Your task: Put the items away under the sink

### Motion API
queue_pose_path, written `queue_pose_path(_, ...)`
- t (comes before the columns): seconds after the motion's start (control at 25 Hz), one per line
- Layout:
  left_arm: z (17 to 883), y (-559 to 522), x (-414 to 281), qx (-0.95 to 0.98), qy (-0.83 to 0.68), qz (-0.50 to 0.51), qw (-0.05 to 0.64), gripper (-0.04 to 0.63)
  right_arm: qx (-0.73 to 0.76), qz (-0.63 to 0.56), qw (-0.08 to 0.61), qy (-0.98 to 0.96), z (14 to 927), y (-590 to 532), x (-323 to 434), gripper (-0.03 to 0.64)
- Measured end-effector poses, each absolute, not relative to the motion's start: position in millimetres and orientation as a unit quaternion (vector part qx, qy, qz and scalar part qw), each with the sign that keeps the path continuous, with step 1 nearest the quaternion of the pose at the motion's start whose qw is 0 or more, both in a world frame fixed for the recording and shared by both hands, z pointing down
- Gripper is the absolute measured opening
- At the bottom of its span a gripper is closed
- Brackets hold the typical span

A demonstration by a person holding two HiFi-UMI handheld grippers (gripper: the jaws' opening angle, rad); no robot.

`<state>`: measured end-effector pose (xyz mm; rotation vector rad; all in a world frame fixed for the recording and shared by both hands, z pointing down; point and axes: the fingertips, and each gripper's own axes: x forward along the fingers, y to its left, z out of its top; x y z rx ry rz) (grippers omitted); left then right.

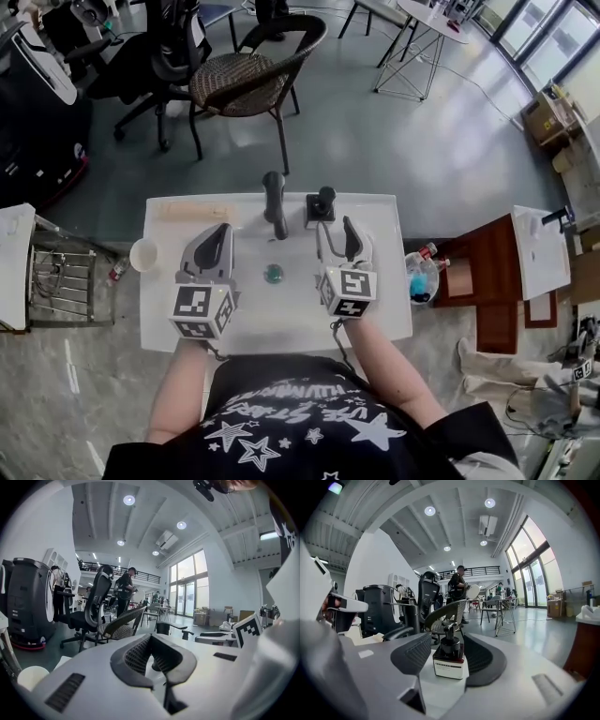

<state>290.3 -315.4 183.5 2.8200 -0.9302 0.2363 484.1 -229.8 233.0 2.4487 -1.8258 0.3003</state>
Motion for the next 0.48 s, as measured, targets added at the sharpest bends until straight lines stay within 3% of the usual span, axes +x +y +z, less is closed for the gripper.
queue_pose_path(0.48,201.6,-338.4,301.6,0.951,-0.285,0.089,0.085,0.009,0.817,0.097,0.051,-0.566,246.0,-272.2,506.1,0.178)
